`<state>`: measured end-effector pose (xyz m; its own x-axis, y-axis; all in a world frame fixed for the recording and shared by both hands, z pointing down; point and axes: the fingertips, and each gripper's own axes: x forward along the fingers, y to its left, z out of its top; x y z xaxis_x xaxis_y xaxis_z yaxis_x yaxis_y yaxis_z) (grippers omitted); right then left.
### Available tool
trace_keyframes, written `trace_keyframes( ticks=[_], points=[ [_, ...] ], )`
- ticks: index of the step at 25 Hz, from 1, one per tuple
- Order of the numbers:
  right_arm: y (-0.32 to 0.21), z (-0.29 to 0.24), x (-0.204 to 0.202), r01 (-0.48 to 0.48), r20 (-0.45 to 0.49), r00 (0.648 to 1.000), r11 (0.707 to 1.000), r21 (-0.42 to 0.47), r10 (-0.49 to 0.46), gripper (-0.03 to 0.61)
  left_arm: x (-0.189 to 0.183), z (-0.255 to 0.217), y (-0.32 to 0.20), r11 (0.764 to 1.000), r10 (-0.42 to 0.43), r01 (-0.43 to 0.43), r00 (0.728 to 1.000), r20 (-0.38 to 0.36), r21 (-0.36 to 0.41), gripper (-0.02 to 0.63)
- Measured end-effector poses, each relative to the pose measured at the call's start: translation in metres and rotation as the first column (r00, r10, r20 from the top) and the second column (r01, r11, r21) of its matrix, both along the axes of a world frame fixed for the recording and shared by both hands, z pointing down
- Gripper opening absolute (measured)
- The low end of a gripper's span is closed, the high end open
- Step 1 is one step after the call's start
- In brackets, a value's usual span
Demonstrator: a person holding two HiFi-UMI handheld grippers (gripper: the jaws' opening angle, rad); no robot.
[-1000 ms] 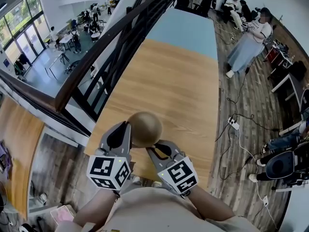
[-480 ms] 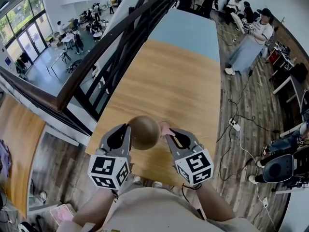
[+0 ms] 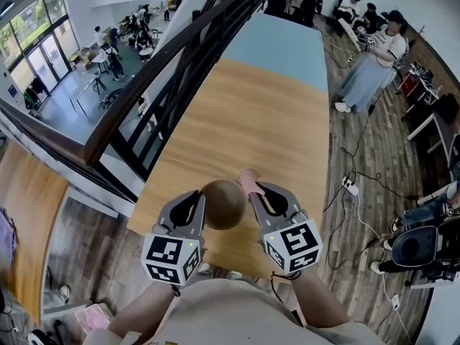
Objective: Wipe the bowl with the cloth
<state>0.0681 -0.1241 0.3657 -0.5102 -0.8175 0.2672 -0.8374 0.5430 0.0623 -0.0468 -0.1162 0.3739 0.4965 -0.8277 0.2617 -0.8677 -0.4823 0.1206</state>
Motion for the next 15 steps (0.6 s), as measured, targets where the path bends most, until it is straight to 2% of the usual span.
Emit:
trace_keyframes(
  ticks=[7,15],
  points=[
    [-0.013,-0.003,0.006,-0.045,0.076,0.996,0.999,0.024,0.043,0.025,0.008,0.016,-0.002,0.998,0.032,-0.032,0.999,0.006,-0.048,0.012],
    [-0.035,0.020,0.022,-0.076,0.097,0.992,0.996,-0.038,0.079,0.025,-0.018,0.039,-0.038,0.987,-0.055,0.043,0.996,-0.073,-0.154,0.014]
  ],
)
